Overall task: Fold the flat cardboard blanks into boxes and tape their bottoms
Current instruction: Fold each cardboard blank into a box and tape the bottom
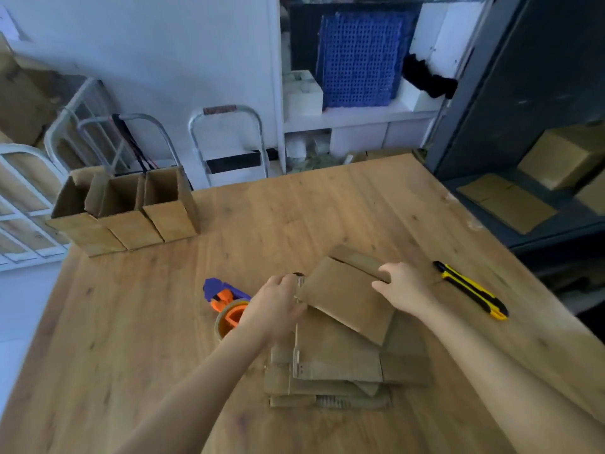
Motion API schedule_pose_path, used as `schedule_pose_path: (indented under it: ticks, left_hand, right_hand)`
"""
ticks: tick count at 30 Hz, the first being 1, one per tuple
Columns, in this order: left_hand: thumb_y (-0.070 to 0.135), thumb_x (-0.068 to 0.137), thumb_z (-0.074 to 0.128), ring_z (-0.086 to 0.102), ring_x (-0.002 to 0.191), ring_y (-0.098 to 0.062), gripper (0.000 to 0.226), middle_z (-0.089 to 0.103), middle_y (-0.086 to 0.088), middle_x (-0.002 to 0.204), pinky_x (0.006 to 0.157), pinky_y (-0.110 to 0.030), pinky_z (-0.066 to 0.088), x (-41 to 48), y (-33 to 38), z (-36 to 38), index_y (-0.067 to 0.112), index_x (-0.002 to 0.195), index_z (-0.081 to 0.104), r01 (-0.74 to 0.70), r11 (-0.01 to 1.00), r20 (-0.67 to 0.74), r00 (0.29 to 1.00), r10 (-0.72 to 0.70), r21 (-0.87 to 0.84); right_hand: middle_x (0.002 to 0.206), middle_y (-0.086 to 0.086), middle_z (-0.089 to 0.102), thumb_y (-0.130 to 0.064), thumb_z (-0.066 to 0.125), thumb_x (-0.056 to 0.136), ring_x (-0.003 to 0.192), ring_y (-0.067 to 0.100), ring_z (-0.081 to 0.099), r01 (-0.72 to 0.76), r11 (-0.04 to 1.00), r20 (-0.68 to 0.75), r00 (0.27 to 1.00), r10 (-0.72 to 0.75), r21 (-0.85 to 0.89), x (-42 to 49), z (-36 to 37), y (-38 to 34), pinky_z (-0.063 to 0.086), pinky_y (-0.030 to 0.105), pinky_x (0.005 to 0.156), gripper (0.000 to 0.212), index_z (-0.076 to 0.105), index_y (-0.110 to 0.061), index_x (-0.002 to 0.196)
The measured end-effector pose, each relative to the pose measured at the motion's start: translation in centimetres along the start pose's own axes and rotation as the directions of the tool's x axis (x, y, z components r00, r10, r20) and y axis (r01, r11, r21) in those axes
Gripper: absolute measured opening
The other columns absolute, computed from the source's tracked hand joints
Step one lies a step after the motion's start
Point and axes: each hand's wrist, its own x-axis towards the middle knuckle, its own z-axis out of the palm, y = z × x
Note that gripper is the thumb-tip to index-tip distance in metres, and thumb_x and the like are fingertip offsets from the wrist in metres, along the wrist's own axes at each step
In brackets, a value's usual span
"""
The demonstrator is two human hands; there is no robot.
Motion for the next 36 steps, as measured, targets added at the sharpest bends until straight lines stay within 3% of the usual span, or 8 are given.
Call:
schedule_pose_path:
  ticks: [6, 10, 13, 17, 20, 26, 31, 36]
  left_hand:
    - [0.034, 0.092, 0.052, 0.052, 0.115, -0.028, 0.054, 0.047, -0.011, 0.132, 0.093, -0.038, 0.048, 1.6, 2.6, 2.6, 0.011, 0.138, 0.036, 0.178, 0.984, 0.041, 0.983, -0.176, -0.033]
    - [0.033, 0.089, 0.053, 0.054, 0.101, -0.026, 0.048, 0.052, -0.009, 0.116, 0.081, -0.034, 0.048, 1.7, 3.4, 3.7, 0.011, 0.13, 0.041, 0.241, 0.97, 0.036, 0.97, -0.239, -0.036]
    - [0.029, 0.089, 0.056, 0.052, 0.095, -0.022, 0.041, 0.051, -0.008, 0.112, 0.076, -0.029, 0.045, 1.8, 3.9, 3.8, 0.01, 0.123, 0.043, 0.271, 0.962, 0.039, 0.962, -0.27, -0.041]
    - [0.018, 0.082, 0.066, 0.052, 0.107, -0.026, 0.06, 0.05, -0.011, 0.121, 0.085, -0.031, 0.047, 1.9, 4.3, 3.0, 0.011, 0.135, 0.038, 0.281, 0.958, 0.008, 0.96, -0.281, -0.062]
    - [0.01, 0.08, 0.07, 0.052, 0.11, -0.027, 0.061, 0.048, -0.012, 0.125, 0.083, -0.028, 0.045, 1.5, 4.8, 2.1, 0.008, 0.133, 0.04, 0.274, 0.957, -0.031, 0.96, -0.278, -0.096]
    - [0.012, 0.081, 0.067, 0.041, 0.091, -0.013, 0.054, 0.043, 0.0, 0.107, 0.073, -0.021, 0.033, -0.2, 5.6, -2.5, 0.012, 0.131, 0.046, 0.174, 0.965, -0.249, 0.943, -0.22, -0.197]
    - [0.018, 0.083, 0.064, 0.051, 0.092, -0.016, 0.058, 0.042, 0.0, 0.115, 0.073, -0.027, 0.05, -3.8, 4.0, -6.7, 0.018, 0.137, 0.041, 0.148, 0.985, -0.434, 0.884, -0.174, -0.093]
    - [0.024, 0.084, 0.068, 0.051, 0.107, -0.017, 0.069, 0.038, -0.002, 0.132, 0.084, -0.029, 0.054, -8.7, -0.2, -9.8, 0.022, 0.143, 0.032, 0.213, 0.977, -0.559, 0.812, -0.167, 0.017]
  right_hand:
    - [0.148, 0.012, 0.039, -0.039, 0.048, 0.098, 0.135, 0.026, 0.038, 0.094, 0.994, 0.122, 0.989, -0.086, -0.061, 2.6, -1.5, 2.3, 0.032, 0.032, 0.105, 0.057, 0.038, -0.007, 0.145]
    - [0.156, 0.01, 0.026, -0.044, 0.049, 0.096, 0.142, 0.025, 0.027, 0.12, 0.993, 0.239, 0.964, -0.113, -0.015, 5.2, -1.6, 1.8, 0.026, 0.035, 0.112, 0.069, 0.023, -0.009, 0.15]
    - [0.157, 0.008, 0.023, -0.046, 0.058, 0.091, 0.142, 0.024, 0.027, 0.079, 0.996, 0.298, 0.95, -0.089, 0.046, 6.0, -1.3, 1.7, 0.026, 0.034, 0.111, 0.081, 0.019, -0.008, 0.151]
    - [0.151, 0.006, 0.036, -0.059, 0.076, 0.066, 0.134, 0.024, 0.039, 0.003, 0.986, 0.338, 0.939, -0.06, 0.167, 6.0, -1.8, 2.6, 0.035, 0.038, 0.11, 0.106, 0.03, -0.009, 0.147]
    - [0.133, 0.003, 0.055, -0.061, 0.081, 0.056, 0.115, 0.02, 0.054, 0.036, 0.979, 0.288, 0.953, -0.094, 0.199, 5.7, -2.7, 3.5, 0.046, 0.036, 0.097, 0.096, 0.05, -0.013, 0.133]
    - [0.143, 0.008, 0.039, -0.066, 0.077, 0.058, 0.13, 0.024, 0.042, 0.175, 0.959, 0.114, 0.972, -0.204, 0.221, 2.6, -5.7, 1.5, 0.039, 0.043, 0.106, 0.108, 0.034, -0.017, 0.143]
    - [0.148, 0.004, 0.037, -0.046, 0.082, 0.067, 0.136, 0.02, 0.035, 0.317, 0.888, 0.017, 0.94, -0.342, 0.333, -0.9, -6.1, -3.8, 0.031, 0.03, 0.106, 0.104, 0.025, -0.014, 0.147]
    - [0.135, -0.005, 0.047, -0.054, 0.083, 0.058, 0.124, 0.016, 0.046, 0.383, 0.833, -0.004, 0.909, -0.416, 0.4, -4.2, -3.5, -10.6, 0.041, 0.04, 0.105, 0.104, 0.031, -0.02, 0.141]
